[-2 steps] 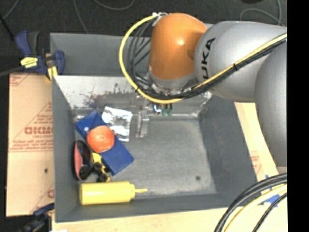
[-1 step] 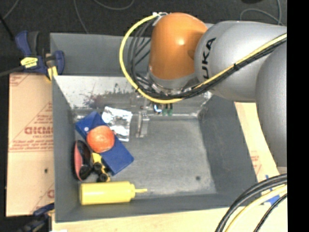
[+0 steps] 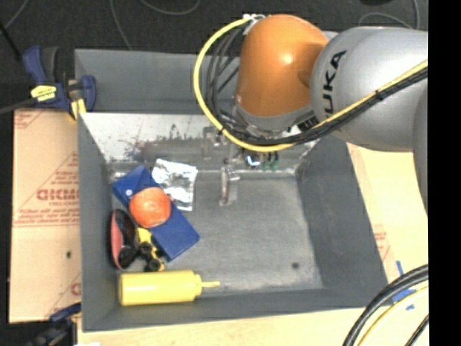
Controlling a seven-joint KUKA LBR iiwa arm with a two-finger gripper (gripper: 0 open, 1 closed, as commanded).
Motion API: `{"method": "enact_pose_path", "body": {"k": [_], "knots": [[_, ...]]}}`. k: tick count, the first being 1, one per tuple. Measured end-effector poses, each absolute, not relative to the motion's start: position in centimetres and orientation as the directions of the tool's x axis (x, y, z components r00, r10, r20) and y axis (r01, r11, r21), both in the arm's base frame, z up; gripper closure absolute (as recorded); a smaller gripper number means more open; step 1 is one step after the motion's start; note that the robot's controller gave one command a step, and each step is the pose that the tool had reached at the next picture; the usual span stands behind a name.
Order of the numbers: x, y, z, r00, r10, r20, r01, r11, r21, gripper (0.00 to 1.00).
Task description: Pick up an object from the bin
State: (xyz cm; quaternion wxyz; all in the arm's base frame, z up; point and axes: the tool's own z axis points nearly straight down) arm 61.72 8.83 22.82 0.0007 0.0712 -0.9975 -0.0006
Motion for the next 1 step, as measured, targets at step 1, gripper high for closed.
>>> {"method": "enact_pose_path", "body": {"k": [1], "knots": [[60.34, 10.59, 25.34, -0.96, -0.28, -0.004, -0.28, 0.96, -0.005, 0.0]]}}
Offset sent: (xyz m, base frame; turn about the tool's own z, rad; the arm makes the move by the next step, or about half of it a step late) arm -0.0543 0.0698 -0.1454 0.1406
